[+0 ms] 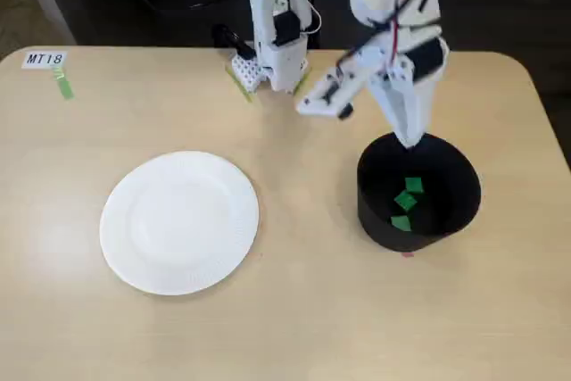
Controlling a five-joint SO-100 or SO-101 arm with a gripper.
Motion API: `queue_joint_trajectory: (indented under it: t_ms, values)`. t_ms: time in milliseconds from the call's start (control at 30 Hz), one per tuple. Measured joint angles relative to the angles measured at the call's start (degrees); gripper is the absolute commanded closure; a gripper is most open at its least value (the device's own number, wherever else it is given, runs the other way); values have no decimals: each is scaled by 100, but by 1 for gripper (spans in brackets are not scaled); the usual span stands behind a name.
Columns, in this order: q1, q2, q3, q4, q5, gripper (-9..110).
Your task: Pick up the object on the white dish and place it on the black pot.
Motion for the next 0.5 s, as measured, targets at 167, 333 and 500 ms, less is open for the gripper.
queue_joint_trajectory:
  t_ms: [167, 333, 500]
  values:
    - [1063, 1934, 1415, -765, 712, 102]
    - [1784, 3243, 2988, -1011, 800, 102]
    - [1881, 4588, 4562, -1169, 729, 102]
